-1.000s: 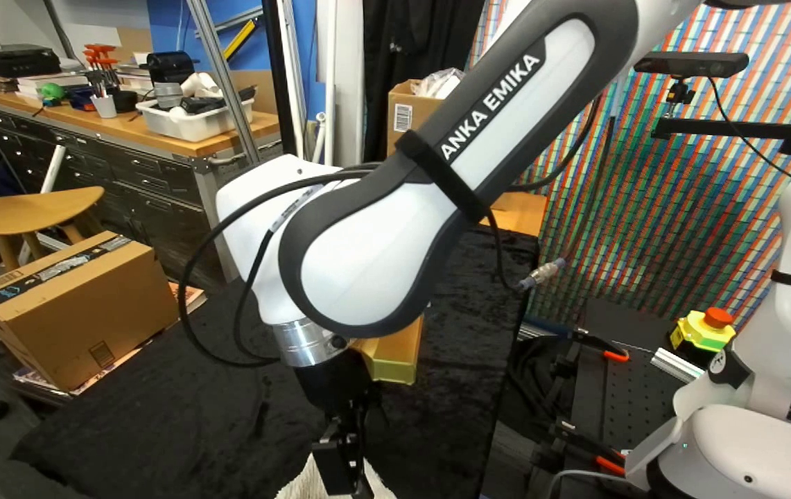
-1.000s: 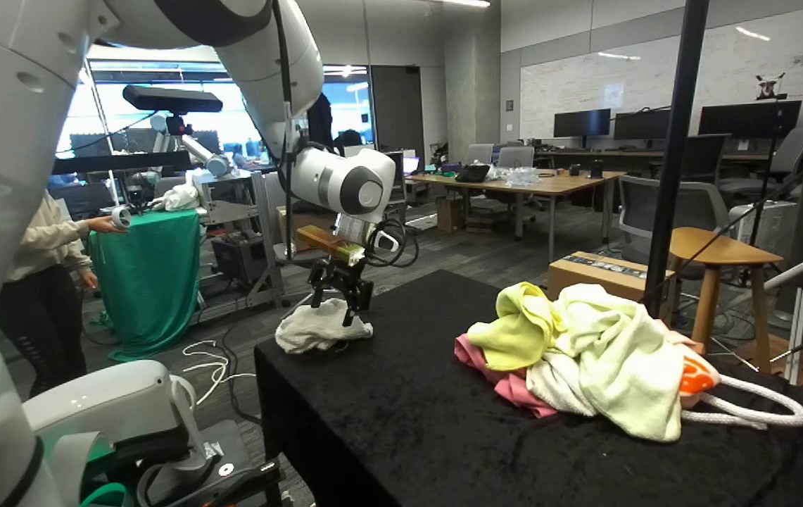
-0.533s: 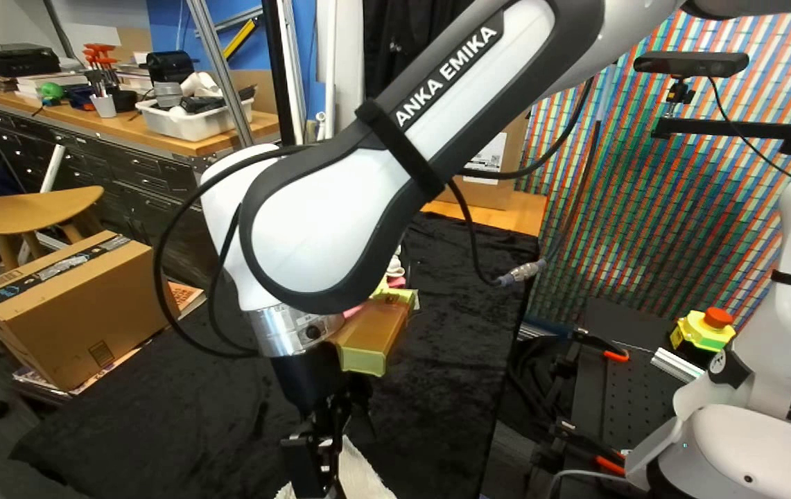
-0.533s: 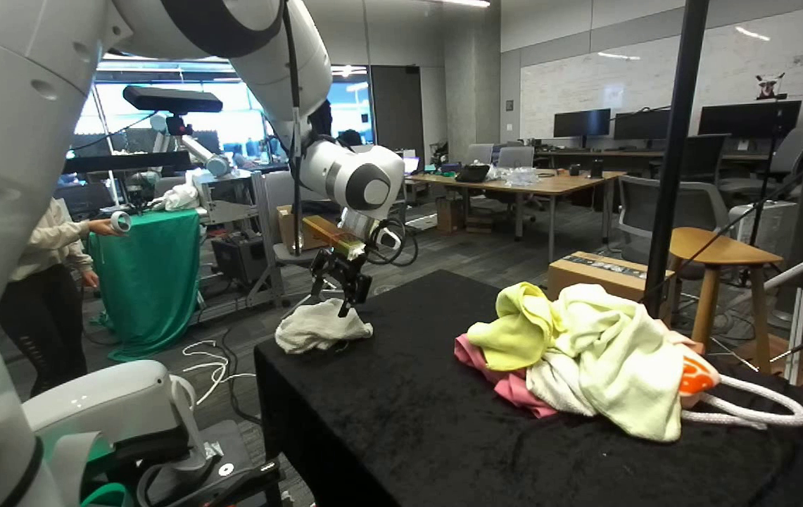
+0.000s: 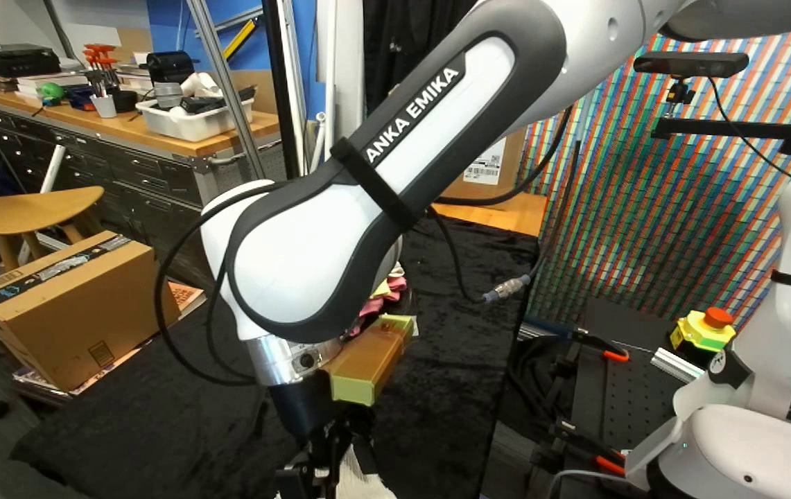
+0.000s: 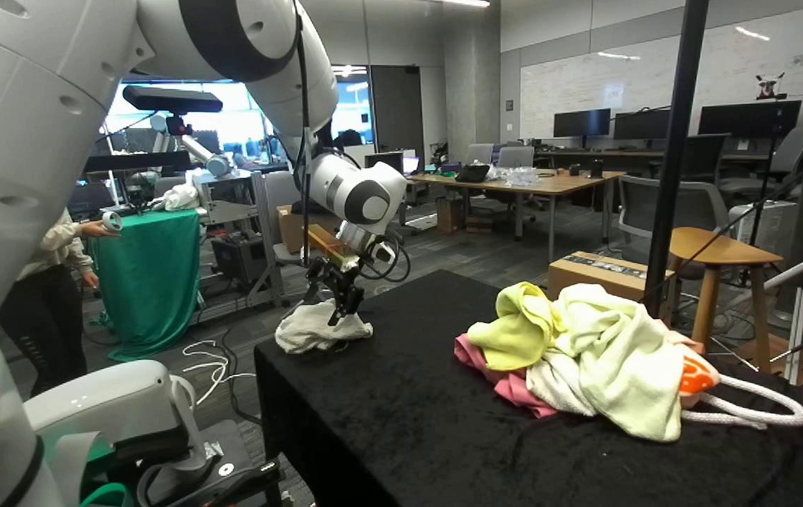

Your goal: Put the things on the table in a single pile

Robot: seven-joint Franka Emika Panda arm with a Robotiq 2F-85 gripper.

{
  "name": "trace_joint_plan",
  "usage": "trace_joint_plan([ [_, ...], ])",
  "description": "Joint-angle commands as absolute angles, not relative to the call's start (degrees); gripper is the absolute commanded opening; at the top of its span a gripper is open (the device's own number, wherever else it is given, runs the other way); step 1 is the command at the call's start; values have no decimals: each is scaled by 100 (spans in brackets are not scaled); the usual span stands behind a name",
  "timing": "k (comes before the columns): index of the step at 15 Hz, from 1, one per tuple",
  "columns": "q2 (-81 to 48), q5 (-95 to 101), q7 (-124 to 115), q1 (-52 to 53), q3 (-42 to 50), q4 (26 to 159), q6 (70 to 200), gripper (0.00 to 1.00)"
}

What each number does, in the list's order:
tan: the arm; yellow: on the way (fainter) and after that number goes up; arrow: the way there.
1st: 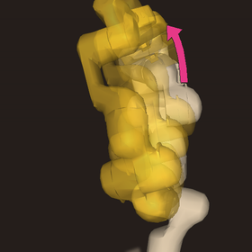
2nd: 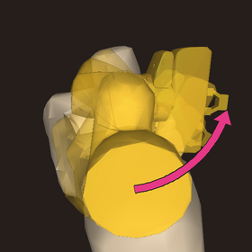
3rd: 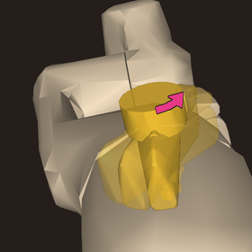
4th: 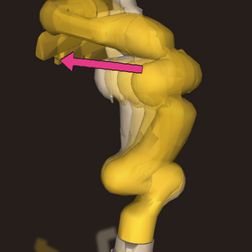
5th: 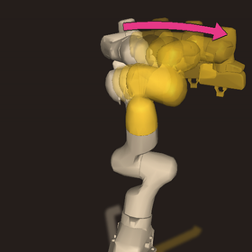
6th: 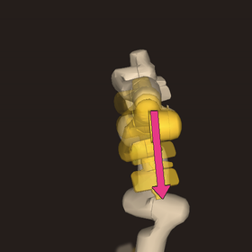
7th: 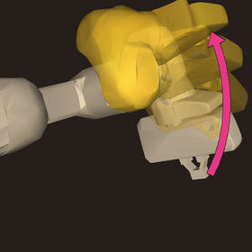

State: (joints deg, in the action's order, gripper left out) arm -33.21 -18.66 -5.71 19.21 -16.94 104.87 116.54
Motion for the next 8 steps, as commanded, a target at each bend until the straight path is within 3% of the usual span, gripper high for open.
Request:
trace_joint_plan([
  [1, -3430, -1702, -828, 2157, -1654, 10407, 11772, 100],
  [8, -3578, -1398, -1165, 2425, -1593, 10356, 11796, 100],
])
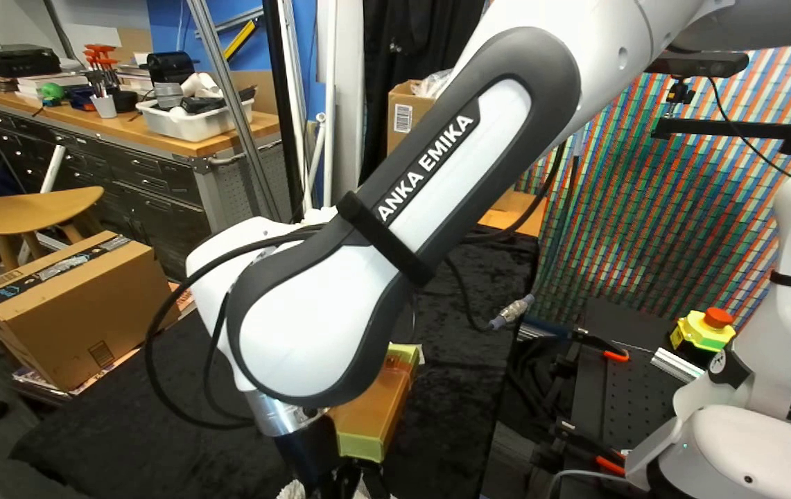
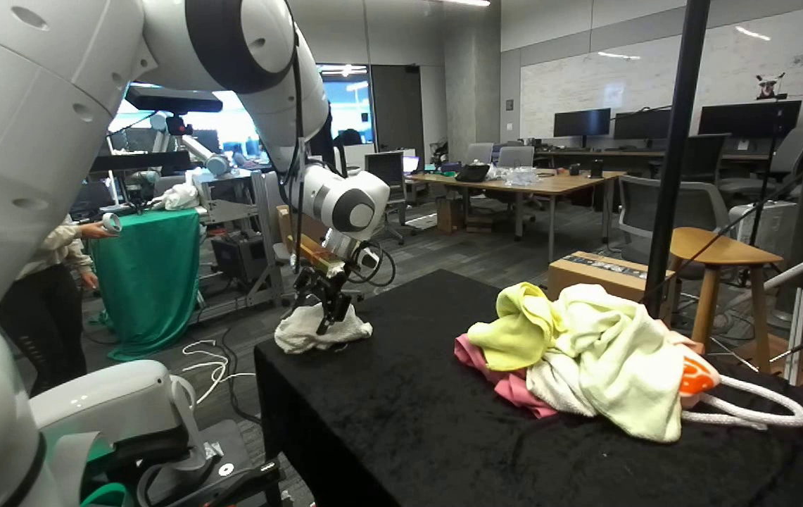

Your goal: Put the things on the table in a single pile

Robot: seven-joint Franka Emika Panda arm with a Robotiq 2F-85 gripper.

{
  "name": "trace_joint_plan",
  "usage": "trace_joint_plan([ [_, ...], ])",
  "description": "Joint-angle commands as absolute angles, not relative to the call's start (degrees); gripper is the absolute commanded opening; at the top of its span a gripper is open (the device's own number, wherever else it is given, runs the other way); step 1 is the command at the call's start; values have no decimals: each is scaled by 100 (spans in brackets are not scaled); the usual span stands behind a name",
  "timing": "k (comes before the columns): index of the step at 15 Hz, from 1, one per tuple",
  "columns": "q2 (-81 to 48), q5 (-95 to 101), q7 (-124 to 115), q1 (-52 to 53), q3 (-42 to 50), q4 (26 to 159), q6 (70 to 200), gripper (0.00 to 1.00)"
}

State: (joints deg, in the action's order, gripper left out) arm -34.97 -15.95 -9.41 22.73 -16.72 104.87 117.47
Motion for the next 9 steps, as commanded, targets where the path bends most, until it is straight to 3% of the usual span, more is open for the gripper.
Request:
trace_joint_plan([
  [1, -3570, -1360, -1199, 2446, -1593, 10365, 11783, 100],
  [2, -3596, -1280, -1223, 2473, -1579, 10343, 11779, 98],
  [3, -3614, -1224, -1240, 2487, -1572, 10323, 11776, 74],
  [5, -3573, -1151, -1272, 2504, -1581, 10339, 11755, 68],
  [9, -3569, -1014, -1273, 2519, -1593, 10292, 11677, 36],
])
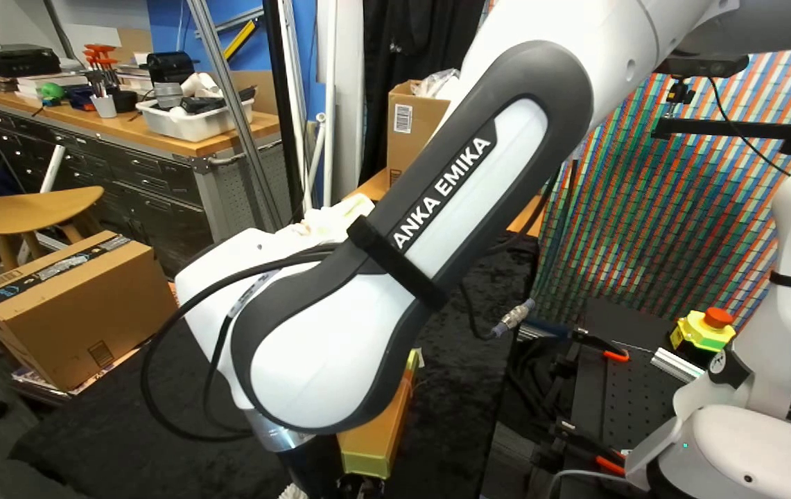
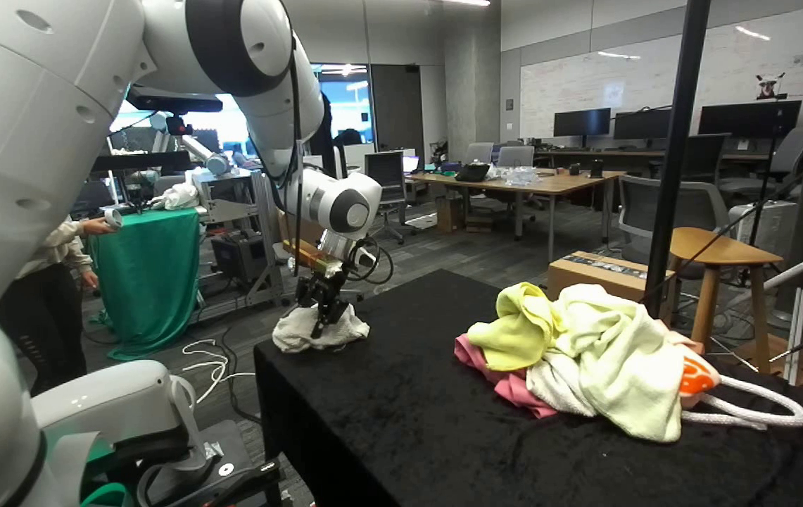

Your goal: Put the things on the table in a single pile

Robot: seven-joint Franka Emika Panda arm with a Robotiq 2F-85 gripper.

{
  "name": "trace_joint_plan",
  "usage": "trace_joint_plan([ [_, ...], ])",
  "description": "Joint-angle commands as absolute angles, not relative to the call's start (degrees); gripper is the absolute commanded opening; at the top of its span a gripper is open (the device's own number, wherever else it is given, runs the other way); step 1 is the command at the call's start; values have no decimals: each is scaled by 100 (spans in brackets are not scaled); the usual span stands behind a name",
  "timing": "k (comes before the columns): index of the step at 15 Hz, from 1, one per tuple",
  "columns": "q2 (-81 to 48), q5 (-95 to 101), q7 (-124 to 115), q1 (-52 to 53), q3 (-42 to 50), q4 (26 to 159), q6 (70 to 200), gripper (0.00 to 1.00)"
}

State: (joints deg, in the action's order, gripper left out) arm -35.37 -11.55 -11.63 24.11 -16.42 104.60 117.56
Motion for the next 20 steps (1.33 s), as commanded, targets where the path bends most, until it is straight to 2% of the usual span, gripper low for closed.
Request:
trace_joint_plan([
  [1, -3557, -962, -1278, 2534, -1582, 10280, 11656, 29],
  [3, -3469, -831, -1284, 2558, -1568, 10296, 11613, 13],
  [6, -3317, -554, -1300, 2598, -1540, 10293, 11570, 7],
  [9, -3086, -292, -1302, 2619, -1538, 10335, 11511, 10],
  [20, -2281, 56, -960, 2290, -1496, 10446, 11512, 8],
])
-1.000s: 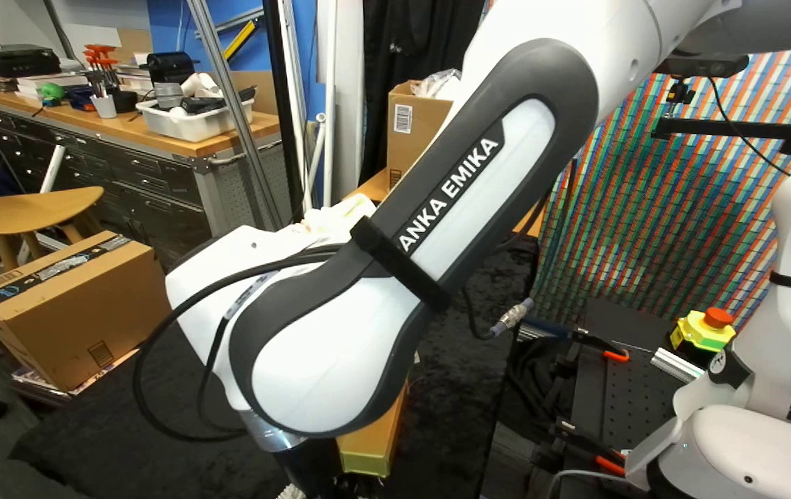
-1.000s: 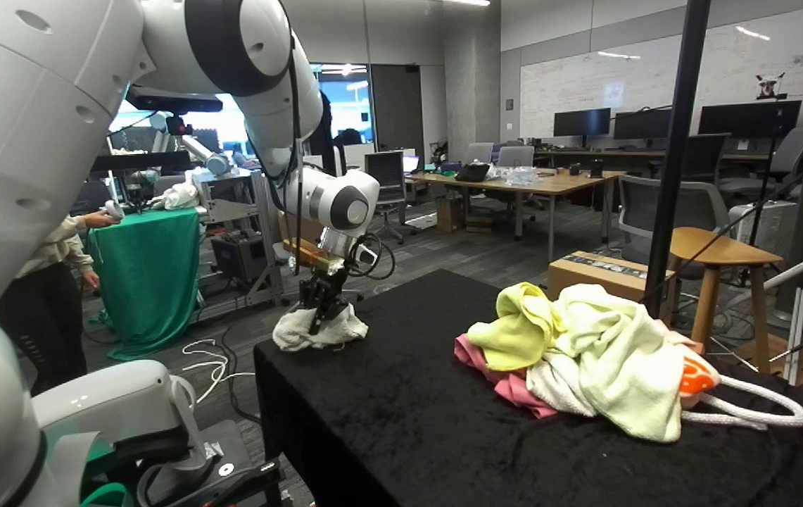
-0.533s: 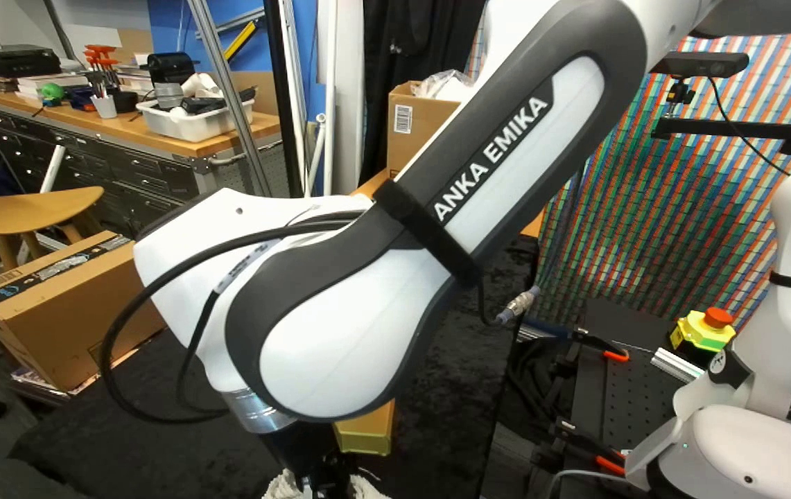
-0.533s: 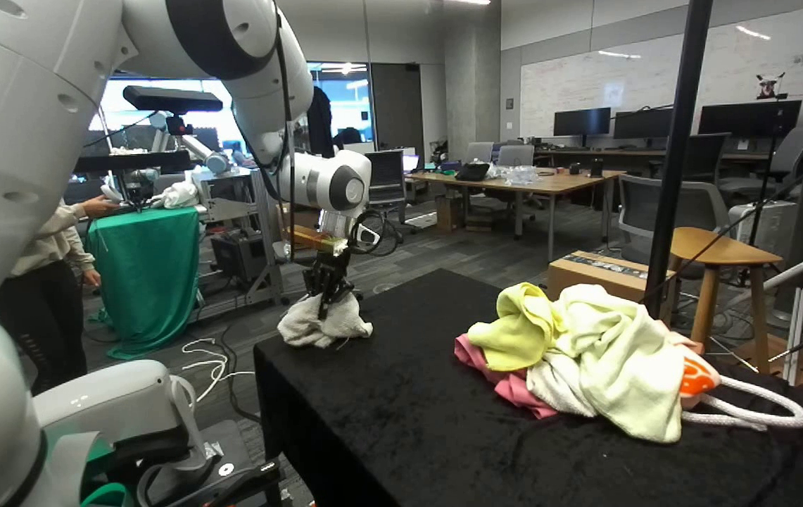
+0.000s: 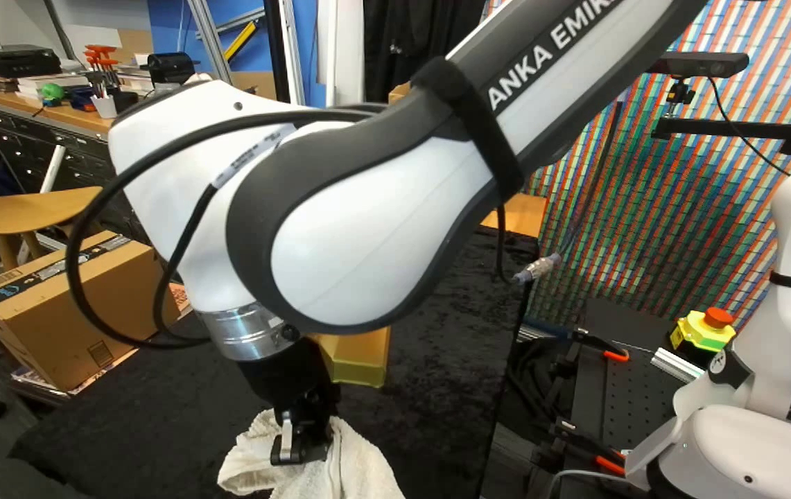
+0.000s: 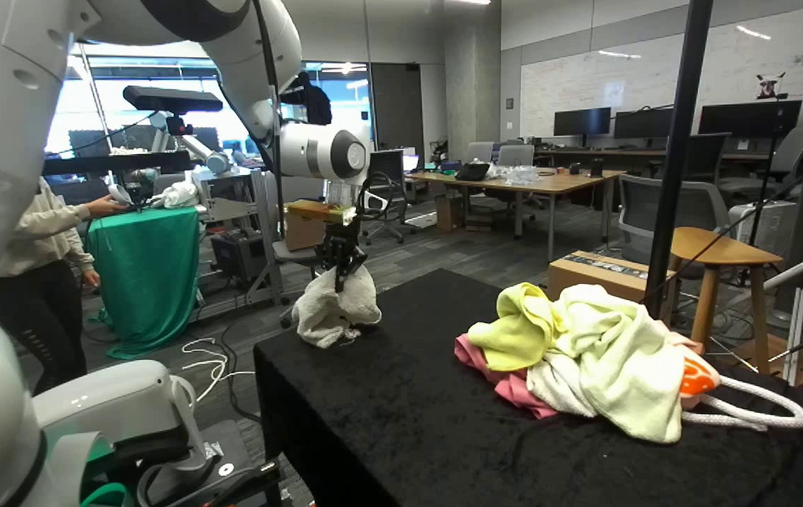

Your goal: Put the things on the table in a single pile

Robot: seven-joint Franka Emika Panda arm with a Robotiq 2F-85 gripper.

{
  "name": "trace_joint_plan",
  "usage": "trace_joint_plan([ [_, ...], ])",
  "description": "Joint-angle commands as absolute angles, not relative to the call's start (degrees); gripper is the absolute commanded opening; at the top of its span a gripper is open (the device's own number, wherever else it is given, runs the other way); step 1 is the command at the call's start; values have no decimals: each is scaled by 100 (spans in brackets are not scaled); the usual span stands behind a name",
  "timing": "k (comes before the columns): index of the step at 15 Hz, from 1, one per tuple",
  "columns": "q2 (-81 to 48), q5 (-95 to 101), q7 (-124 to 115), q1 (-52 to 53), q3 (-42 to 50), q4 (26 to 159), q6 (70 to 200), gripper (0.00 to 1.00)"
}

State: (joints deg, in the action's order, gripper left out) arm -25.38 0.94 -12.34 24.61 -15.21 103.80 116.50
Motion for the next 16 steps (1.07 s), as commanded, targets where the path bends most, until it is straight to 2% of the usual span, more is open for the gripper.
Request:
trace_joint_plan([
  [1, -2239, -37, -774, 2163, -1501, 10444, 11476, 8],
  [9, -1886, -190, 858, 1097, -1204, 10186, 11034, 8],
  [16, -1893, -124, 2014, 198, -620, 9331, 10560, 8],
])
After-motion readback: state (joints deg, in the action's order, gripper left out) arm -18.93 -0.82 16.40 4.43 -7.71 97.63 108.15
